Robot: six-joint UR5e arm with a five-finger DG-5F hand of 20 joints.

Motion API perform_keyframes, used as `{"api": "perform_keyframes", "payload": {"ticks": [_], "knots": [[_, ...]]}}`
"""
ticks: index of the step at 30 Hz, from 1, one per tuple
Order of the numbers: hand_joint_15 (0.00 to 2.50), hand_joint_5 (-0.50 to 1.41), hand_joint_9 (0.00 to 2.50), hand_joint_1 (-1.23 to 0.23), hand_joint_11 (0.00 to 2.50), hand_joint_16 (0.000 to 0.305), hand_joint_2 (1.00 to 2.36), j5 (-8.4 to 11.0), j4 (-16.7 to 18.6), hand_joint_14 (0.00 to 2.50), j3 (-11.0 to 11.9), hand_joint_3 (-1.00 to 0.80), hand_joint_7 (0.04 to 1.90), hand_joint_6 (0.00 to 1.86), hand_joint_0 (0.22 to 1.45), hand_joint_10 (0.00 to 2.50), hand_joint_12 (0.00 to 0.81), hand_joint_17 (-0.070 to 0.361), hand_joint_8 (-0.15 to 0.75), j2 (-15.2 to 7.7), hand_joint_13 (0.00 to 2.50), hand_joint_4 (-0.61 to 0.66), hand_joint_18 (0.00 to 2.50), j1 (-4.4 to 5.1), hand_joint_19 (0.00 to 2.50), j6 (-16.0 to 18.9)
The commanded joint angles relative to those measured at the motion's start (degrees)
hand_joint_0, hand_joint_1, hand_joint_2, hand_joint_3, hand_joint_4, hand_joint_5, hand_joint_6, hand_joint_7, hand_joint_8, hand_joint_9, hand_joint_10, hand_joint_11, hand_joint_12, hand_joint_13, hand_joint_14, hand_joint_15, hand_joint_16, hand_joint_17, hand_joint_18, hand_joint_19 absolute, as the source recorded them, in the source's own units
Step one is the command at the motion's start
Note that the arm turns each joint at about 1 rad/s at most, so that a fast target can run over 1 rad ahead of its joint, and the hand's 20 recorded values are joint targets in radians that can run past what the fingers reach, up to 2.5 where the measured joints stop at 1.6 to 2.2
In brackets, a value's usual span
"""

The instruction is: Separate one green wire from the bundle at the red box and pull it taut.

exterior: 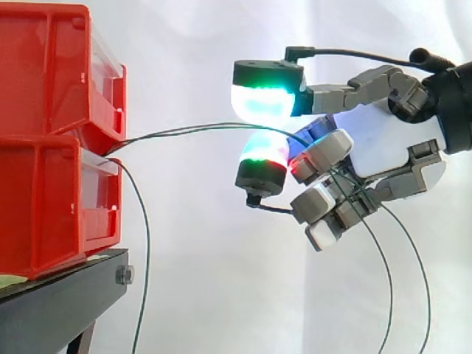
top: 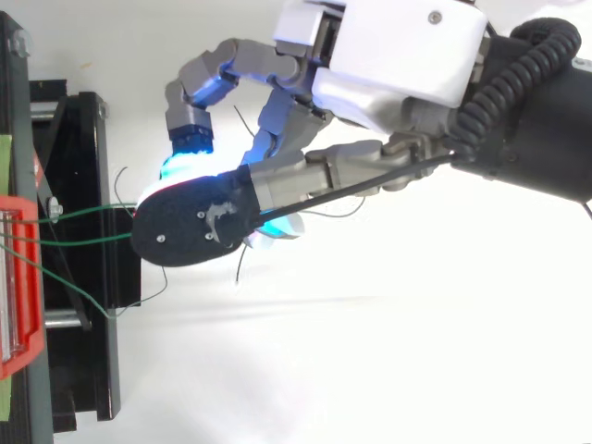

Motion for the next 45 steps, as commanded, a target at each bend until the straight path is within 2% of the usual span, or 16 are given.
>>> {"api": "perform_keyframes", "payload": {"ticks": [1, 7, 11, 16, 19, 23, 27, 32, 41, 43, 45], "knots": [[1.04, -0.17, 1.4, -0.66, 1.62, 0.062, 1.0, 0.03, -0.03, 0.03, 0.02, -0.5, 1.24, 0.88, 0.53, 0.01, 0.408, 0.14, 0.298, 0.03, 1.14, 0.18, 0.87, -0.13, 0.71, 0.63], [1.04, -0.18, 1.4, -0.66, 1.61, 0.062, 1.0, 0.12, -0.03, 0.03, 1.07, -0.5, 1.24, 0.88, 0.54, 0.01, 0.412, 0.14, 0.295, -0.06, 1.14, 0.19, 0.86, -0.22, 0.71, 1.07], [1.03, -0.18, 1.38, -0.7, 1.61, 0.06, 1.01, 0.12, -0.47, 0.03, 1.95, -0.35, 1.26, 0.88, 0.59, 0.01, 0.399, 0.135, 0.282, 0.03, 1.13, 0.18, 0.84, -0.3, 0.72, 0.98], [1.03, -0.18, 1.37, -0.71, 1.6, 0.06, 1.02, 0.12, -0.47, 0.03, 1.95, -0.29, 1.28, 0.88, 0.59, 0.02, 0.398, 0.134, 0.285, 0.03, 1.11, 0.18, 0.84, -0.3, 0.72, 0.89], [1.02, -0.18, 1.37, -0.71, 1.61, 0.06, 1.01, 0.73, -0.47, 0.03, 1.95, -0.31, 1.26, 0.88, 0.6, 0.02, 0.4, 0.134, 0.282, 0.03, 1.11, 0.18, 0.84, -0.22, 0.71, 0.98], [1.01, -0.18, 1.37, -0.72, 1.6, 0.061, 1.01, 0.73, -0.47, 0.03, 1.95, -0.43, 1.25, 0.88, 0.55, 0.01, 0.408, 0.137, 0.288, 0.03, 1.11, 0.18, 0.84, -0.3, 0.72, 1.15], [1.02, -0.18, 1.37, -0.72, 1.59, 0.061, 1.0, 0.73, -0.38, 0.03, 1.95, -0.44, 1.25, 0.88, 0.56, 0.01, 0.405, 0.137, 0.288, 0.03, 1.11, 0.18, 0.84, -0.3, 0.71, 1.15], [1.01, -0.18, 1.36, -0.73, 1.59, 0.059, 1.02, 0.73, -0.47, 0.03, 1.95, -0.29, 1.27, 0.88, 0.61, 0.02, 0.397, 0.133, 0.279, -0.06, 1.1, 0.16, 0.83, -0.3, 0.71, 1.15], [1.01, -0.17, 1.37, -0.74, 1.59, 0.059, 1.02, 0.82, -0.47, 0.03, 1.86, -0.13, 1.31, 0.91, 0.6, 0.02, 0.394, 0.132, 0.284, -0.06, 1.09, 0.06, 0.83, -0.13, 0.71, 1.15], [1.0, -0.17, 1.37, -0.74, 1.59, 0.058, 1.02, 0.82, -0.47, 0.03, 1.69, -0.15, 1.28, 0.91, 0.61, 0.02, 0.394, 0.132, 0.282, -0.06, 1.09, 0.08, 0.83, -0.04, 0.71, 1.24], [1.0, -0.17, 1.37, -0.71, 1.6, 0.059, 1.02, 0.73, -0.47, 0.03, 1.69, -0.27, 1.24, 0.9, 0.6, 0.02, 0.397, 0.132, 0.281, -0.06, 1.09, 0.14, 0.83, 0.05, 0.71, 1.24]]}}
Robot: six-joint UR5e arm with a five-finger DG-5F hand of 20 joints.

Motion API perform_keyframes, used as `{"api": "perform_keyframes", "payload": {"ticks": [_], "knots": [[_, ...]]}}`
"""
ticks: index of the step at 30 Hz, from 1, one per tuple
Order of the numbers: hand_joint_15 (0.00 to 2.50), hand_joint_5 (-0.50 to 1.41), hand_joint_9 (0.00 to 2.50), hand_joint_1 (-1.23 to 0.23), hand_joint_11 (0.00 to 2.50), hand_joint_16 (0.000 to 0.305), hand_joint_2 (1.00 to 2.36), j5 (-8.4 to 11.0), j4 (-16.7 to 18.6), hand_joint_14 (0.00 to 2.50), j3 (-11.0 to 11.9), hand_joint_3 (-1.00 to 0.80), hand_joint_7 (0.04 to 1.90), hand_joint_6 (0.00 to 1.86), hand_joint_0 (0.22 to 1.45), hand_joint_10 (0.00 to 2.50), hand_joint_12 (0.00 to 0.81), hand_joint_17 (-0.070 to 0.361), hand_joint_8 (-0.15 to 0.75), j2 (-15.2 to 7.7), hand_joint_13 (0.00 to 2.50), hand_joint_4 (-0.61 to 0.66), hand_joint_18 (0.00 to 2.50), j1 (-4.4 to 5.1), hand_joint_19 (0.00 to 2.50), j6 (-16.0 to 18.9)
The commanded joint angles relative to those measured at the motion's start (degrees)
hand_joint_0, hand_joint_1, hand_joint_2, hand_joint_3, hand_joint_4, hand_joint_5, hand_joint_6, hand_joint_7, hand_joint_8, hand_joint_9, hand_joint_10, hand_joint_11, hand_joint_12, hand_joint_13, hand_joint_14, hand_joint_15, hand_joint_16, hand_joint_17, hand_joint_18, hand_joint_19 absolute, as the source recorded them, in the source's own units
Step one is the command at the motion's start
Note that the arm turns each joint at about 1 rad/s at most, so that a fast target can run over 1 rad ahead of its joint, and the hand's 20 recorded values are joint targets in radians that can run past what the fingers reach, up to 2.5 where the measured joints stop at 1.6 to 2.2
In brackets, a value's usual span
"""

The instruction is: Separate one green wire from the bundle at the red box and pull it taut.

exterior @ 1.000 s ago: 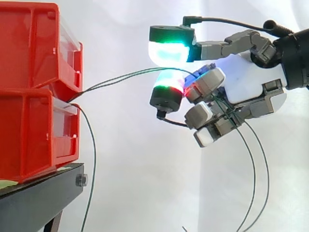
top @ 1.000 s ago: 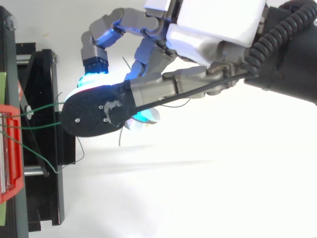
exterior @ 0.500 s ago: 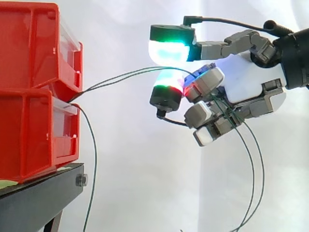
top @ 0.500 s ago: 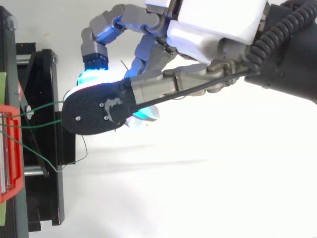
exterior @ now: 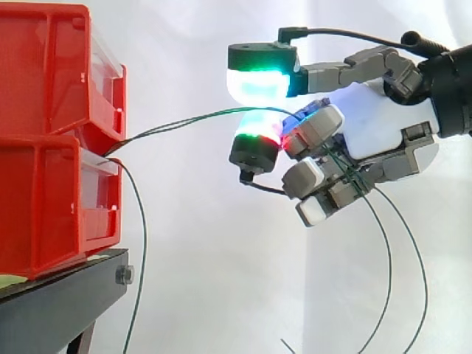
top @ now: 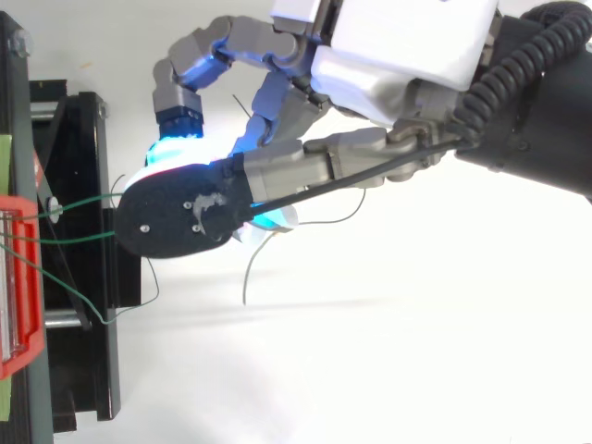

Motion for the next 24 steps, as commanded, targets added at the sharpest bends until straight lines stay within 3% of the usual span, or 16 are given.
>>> {"api": "perform_keyframes", "payload": {"ticks": [1, 4, 13, 24], "knots": [[1.0, -0.17, 1.36, -0.7, 1.58, 0.059, 1.01, -0.05, 0.0, 0.03, -0.17, -0.41, 1.23, 0.89, 0.57, 0.02, 0.402, 0.134, 0.289, -0.02, 1.09, 0.15, 0.83, 0.1, 0.71, 0.04], [1.0, -0.17, 1.36, -0.68, 1.57, 0.06, 1.0, -0.05, 0.0, 0.03, -0.34, -0.5, 1.23, 0.88, 0.55, 0.01, 0.408, 0.136, 0.294, 0.06, 1.1, 0.16, 0.84, 0.1, 0.71, 0.04], [1.0, -0.17, 1.36, -0.73, 1.57, 0.06, 1.0, -0.05, 0.09, 0.03, -0.43, -0.49, 1.25, 0.88, 0.57, 0.02, 0.402, 0.135, 0.29, 0.06, 1.09, 0.17, 0.83, 0.1, 0.7, 0.04], [0.98, -0.17, 1.34, -0.8, 1.56, 0.058, 1.02, -0.05, 0.09, 0.03, -1.48, -0.22, 1.33, 0.9, 0.63, 0.02, 0.394, 0.13, 0.287, 0.06, 1.07, 0.08, 0.82, 0.1, 0.7, 0.21]]}}
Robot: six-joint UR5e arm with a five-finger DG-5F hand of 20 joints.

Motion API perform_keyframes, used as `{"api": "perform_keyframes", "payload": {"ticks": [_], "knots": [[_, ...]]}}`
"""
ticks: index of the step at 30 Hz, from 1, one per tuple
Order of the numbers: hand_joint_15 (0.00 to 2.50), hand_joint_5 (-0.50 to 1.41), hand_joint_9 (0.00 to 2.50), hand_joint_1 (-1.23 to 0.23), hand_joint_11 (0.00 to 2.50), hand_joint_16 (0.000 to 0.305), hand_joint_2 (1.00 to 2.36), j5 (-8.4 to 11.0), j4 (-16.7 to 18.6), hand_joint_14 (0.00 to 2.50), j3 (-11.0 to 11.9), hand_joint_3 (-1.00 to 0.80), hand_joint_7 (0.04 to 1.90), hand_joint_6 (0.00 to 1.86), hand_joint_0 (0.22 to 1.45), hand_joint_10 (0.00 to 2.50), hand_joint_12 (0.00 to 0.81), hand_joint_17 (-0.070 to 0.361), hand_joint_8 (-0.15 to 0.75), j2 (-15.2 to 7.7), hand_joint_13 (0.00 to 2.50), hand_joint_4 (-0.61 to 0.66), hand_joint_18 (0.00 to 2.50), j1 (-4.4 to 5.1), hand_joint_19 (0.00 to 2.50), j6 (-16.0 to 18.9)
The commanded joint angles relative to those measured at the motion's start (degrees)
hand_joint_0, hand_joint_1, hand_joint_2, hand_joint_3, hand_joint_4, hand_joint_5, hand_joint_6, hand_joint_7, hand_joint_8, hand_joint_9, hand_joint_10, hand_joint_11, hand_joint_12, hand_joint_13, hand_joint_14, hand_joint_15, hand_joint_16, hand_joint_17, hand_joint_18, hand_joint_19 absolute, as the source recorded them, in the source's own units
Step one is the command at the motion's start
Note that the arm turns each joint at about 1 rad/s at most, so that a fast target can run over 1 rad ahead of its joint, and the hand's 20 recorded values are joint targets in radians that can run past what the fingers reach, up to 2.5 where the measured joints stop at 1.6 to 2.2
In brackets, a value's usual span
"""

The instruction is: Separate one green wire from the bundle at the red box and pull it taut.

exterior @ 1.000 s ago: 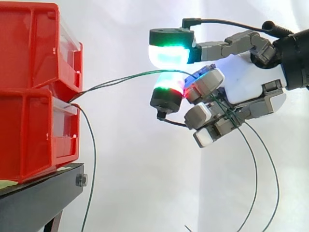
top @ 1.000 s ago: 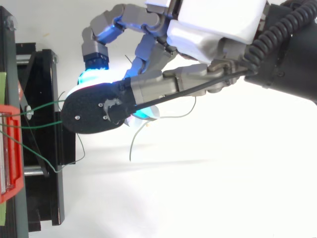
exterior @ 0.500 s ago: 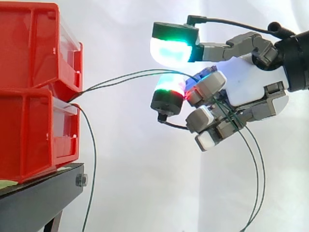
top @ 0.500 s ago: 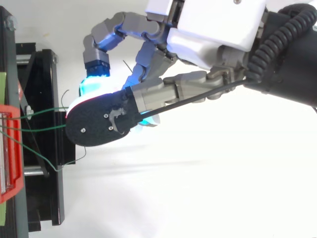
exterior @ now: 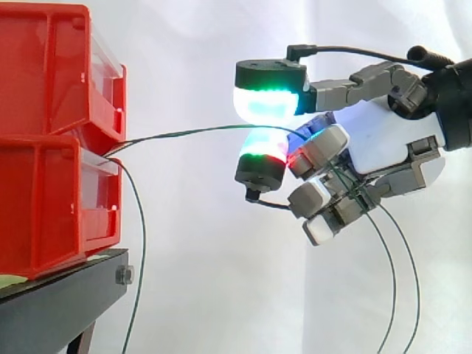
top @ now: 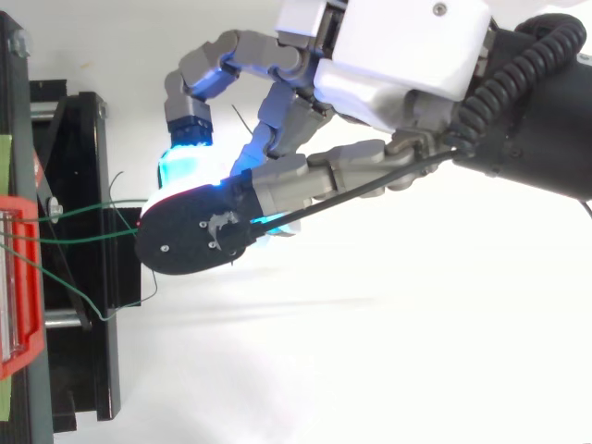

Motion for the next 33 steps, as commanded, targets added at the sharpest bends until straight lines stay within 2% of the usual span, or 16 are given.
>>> {"api": "perform_keyframes", "payload": {"ticks": [1, 8, 12, 14, 16, 23, 33], "knots": [[0.97, -0.17, 1.34, -0.8, 1.56, 0.057, 1.02, 0.09, -0.05, 0.03, -0.07, -0.2, 1.34, 0.9, 0.63, 0.02, 0.389, 0.129, 0.286, 0.03, 1.07, 0.06, 0.82, 0.0, 0.7, 0.27], [0.91, -0.14, 1.34, -0.78, 1.52, 0.057, 1.03, 0.44, -0.05, 0.03, -0.07, -0.07, 1.39, 0.91, 0.6, 0.02, 0.386, 0.128, 0.27, -0.06, 1.04, 0.0, 0.81, 0.09, 0.69, 0.27], [0.66, -0.14, 1.27, -0.78, 1.19, 0.058, 1.02, 0.44, 0.04, 0.02, -0.07, -0.06, 1.37, 0.9, 0.6, 0.03, 0.392, 0.131, 0.287, 0.03, 0.95, -0.01, 0.82, 0.09, 0.65, 0.27], [0.47, -0.13, 1.15, -0.79, 0.8, 0.059, 1.02, 0.44, 0.04, 0.02, -0.07, -0.06, 1.34, 0.9, 0.6, 0.02, 0.386, 0.132, 0.275, 0.03, 0.84, -0.03, 0.77, 0.09, 0.6, 0.27], [0.38, -0.13, 1.02, -0.8, 0.61, 0.058, 1.02, 0.44, 0.04, 0.02, -0.07, -0.07, 1.3, 0.9, 0.6, 0.02, 0.38, 0.131, 0.27, 0.03, 0.76, -0.05, 0.74, 0.09, 0.55, 0.27], [0.16, -0.12, 0.74, -0.83, 0.22, 0.055, 1.02, 0.44, 0.04, 0.01, -0.07, -0.07, 1.35, 0.88, 0.59, 0.01, 0.351, 0.124, 0.231, 0.03, 0.46, -0.09, 0.43, 0.09, 0.36, 0.27], [0.07, -0.11, 0.53, -0.86, 0.0, 0.054, 1.01, 0.44, 0.04, 0.0, -0.07, -0.1, 1.39, 0.85, 0.59, 0.0, 0.34, 0.121, 0.191, 0.03, 0.3, -0.11, 0.22, 0.09, 0.19, 0.27]]}}
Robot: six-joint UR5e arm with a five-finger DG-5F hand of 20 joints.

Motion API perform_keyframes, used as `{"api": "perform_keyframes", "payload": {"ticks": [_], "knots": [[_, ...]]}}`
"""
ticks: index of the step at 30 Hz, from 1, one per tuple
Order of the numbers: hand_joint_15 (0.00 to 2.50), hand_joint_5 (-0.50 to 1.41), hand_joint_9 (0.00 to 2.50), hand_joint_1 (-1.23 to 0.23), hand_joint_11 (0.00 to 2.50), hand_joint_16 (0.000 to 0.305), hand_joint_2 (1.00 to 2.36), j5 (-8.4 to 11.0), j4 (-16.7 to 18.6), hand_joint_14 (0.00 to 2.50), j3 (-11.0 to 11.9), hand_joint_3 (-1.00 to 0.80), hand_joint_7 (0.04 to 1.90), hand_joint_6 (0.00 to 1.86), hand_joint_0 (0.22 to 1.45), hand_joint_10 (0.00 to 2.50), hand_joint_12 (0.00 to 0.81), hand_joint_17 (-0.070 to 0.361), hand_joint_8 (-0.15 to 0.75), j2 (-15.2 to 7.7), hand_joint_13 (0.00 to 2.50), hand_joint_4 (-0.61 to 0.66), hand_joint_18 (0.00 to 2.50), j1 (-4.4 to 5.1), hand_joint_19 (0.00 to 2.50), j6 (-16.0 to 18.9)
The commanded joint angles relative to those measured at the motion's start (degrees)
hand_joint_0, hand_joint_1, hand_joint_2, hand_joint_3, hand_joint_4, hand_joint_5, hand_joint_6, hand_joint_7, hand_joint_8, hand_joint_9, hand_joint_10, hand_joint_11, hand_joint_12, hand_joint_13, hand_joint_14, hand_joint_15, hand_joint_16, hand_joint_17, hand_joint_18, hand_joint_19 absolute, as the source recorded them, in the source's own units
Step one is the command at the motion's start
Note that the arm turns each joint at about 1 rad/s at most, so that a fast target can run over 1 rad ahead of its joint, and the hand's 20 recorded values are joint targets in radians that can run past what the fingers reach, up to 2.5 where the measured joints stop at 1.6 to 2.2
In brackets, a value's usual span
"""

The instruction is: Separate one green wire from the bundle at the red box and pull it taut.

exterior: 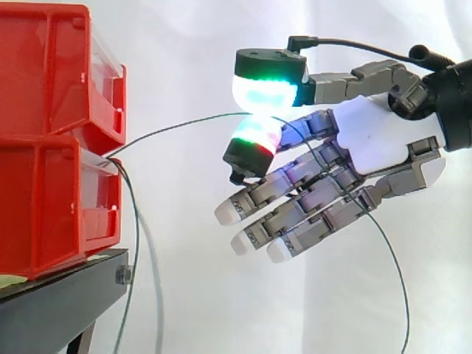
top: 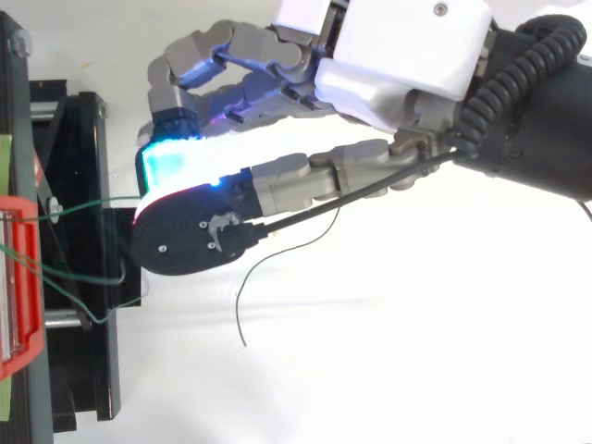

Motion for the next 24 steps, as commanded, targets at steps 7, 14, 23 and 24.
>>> {"api": "perform_keyframes", "payload": {"ticks": [7, 14, 23, 24], "knots": [[0.1, -0.12, 0.58, -0.86, 0.06, 0.054, 1.01, 0.0, 0.02, 0.01, -0.08, -0.1, 1.43, 0.84, 0.59, 0.0, 0.345, 0.122, 0.201, -0.07, 0.35, -0.08, 0.23, 0.0, 0.22, 0.0], [0.16, -0.12, 0.69, -0.85, 0.16, 0.056, 1.02, -0.18, 0.81, 0.01, -2.19, -0.08, 1.42, 0.85, 0.59, 0.01, 0.354, 0.127, 0.226, 0.02, 0.44, -0.07, 0.31, 0.0, 0.25, 0.44], [0.2, -0.1, 0.86, -0.85, 0.26, 0.063, 1.01, -0.09, 4.5, 0.01, -5.7, -0.01, 1.41, 0.86, 0.59, 0.01, 0.387, 0.141, 0.265, 0.02, 0.55, -0.01, 0.42, 0.26, 0.28, 2.64], [0.22, -0.1, 0.86, -0.85, 0.26, 0.063, 1.01, -0.09, 5.21, 0.01, -6.32, -0.01, 1.41, 0.86, 0.59, 0.01, 0.388, 0.141, 0.266, -0.07, 0.55, -0.01, 0.43, 0.44, 0.28, 3.34]]}}
